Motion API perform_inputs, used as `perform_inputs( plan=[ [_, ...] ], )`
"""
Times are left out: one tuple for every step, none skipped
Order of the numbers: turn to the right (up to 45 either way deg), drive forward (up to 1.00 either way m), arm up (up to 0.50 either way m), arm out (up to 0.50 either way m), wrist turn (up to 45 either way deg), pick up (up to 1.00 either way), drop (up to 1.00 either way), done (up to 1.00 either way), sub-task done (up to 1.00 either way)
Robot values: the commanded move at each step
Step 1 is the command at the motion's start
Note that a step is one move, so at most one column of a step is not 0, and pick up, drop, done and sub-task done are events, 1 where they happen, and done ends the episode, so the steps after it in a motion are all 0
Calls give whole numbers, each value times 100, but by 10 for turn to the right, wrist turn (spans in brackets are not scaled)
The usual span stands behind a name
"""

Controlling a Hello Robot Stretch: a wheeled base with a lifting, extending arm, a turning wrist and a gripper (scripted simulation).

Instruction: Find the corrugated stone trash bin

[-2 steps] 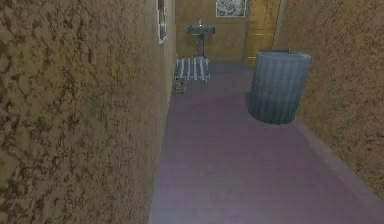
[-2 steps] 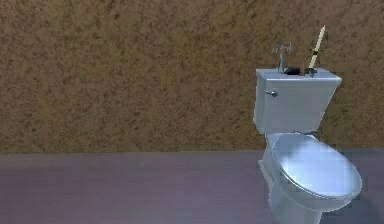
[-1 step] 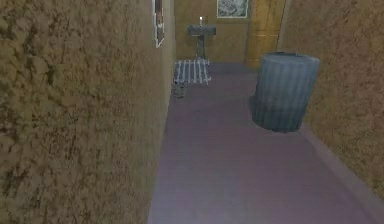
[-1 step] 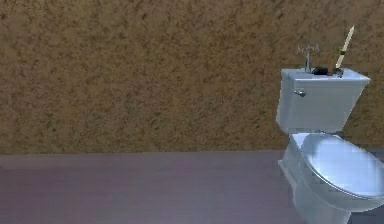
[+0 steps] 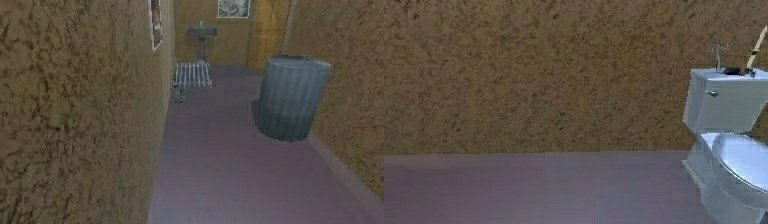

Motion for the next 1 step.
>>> perform_inputs(
  plan=[
    [450, 0, 0, 0, 0, 0, 0, 0, 0]
  ],
)
